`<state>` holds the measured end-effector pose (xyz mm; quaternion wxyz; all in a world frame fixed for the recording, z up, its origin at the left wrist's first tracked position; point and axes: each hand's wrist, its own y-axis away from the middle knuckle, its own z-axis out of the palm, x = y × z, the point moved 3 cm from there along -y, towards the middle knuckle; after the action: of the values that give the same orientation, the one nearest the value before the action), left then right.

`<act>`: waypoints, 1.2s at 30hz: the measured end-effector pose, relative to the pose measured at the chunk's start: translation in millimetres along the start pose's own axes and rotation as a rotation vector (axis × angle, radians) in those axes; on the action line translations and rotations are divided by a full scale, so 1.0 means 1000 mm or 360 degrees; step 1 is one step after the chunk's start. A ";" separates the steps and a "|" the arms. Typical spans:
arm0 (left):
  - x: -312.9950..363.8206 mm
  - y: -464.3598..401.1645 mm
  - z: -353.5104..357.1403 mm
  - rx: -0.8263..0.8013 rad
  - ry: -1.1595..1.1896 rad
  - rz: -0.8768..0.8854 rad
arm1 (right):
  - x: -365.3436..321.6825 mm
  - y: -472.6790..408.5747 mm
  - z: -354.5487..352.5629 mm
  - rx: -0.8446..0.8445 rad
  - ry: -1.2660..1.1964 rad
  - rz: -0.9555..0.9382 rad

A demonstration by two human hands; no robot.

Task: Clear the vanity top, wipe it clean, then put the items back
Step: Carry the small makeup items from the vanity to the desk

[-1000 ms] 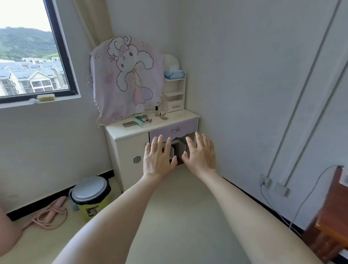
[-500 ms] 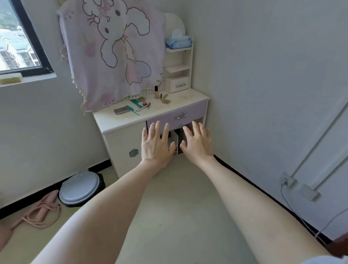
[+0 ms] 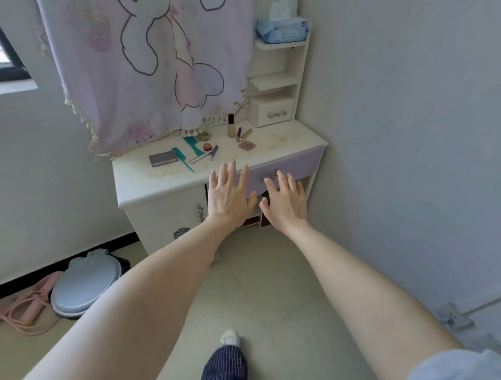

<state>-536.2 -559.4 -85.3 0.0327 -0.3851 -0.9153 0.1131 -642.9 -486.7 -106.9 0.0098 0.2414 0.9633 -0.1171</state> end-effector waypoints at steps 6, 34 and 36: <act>-0.030 -0.121 0.046 -0.0056 0.0059 0.0013 | 0.013 -0.125 0.044 -0.0065 0.0028 0.0028; -0.062 -0.443 0.288 -0.0593 0.0478 -0.0236 | 0.089 -0.550 0.273 -0.0811 0.0064 -0.0911; -0.056 -0.450 0.299 -0.0613 0.0543 -0.0201 | 0.084 -0.568 0.280 -0.0828 0.0103 -0.1044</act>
<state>-855.0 -958.9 -270.4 0.1197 -0.3397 -0.9235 -0.1321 -993.5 -998.4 -260.4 0.0024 -0.0850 0.9864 0.1409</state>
